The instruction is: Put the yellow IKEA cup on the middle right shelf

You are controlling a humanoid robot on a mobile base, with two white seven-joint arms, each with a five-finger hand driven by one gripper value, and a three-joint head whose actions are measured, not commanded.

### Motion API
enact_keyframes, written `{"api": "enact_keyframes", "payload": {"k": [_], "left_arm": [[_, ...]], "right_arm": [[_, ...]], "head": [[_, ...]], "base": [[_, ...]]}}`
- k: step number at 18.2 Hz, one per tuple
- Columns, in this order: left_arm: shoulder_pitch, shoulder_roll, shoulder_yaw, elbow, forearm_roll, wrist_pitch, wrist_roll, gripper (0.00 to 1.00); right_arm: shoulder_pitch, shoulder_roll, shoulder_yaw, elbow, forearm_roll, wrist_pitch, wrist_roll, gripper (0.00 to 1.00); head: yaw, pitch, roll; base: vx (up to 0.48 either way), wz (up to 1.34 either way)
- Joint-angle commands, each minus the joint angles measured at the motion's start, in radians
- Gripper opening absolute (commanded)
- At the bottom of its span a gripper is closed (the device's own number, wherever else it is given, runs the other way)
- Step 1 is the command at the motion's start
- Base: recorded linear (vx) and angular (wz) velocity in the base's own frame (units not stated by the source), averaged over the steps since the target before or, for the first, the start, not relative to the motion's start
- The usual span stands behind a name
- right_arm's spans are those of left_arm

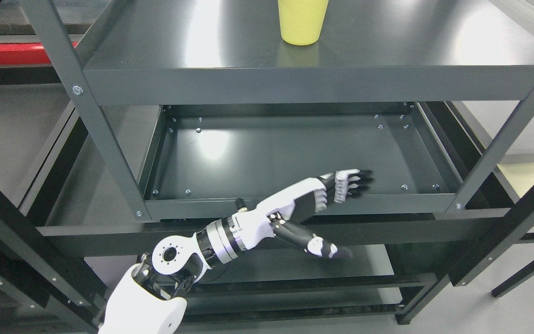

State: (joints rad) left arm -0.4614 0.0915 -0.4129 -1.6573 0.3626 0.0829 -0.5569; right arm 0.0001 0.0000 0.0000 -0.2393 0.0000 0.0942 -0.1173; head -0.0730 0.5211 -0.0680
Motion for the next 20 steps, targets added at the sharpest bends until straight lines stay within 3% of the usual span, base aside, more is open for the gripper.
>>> {"api": "enact_keyframes", "payload": {"k": [1,6,12,20], "left_arm": [[0.09,-0.074,0.302,0.189,-0.172,-0.025,0.168,0.99],[0.142,-0.074,0.374,0.185,-0.224,-0.107,0.187,0.99],[0.144,-0.074,0.407,0.186,-0.275,-0.106,0.258,0.99],[0.141,-0.074,0.402,0.186,-0.277,-0.114,0.259,0.99]], "right_arm": [[0.014,-0.017,0.017,0.0,-0.025,-0.001,0.001,0.99],[0.014,-0.017,0.017,0.0,-0.025,-0.001,0.001,0.99],[0.014,-0.017,0.017,0.0,-0.025,-0.001,0.001,0.99],[0.014,-0.017,0.017,0.0,-0.025,-0.001,0.001,0.99]], "head": [[0.0,0.0,0.0],[0.0,0.0,0.0],[0.0,0.0,0.0],[0.0,0.0,0.0]], "base": [[0.0,0.0],[0.0,0.0],[0.0,0.0],[0.0,0.0]]}}
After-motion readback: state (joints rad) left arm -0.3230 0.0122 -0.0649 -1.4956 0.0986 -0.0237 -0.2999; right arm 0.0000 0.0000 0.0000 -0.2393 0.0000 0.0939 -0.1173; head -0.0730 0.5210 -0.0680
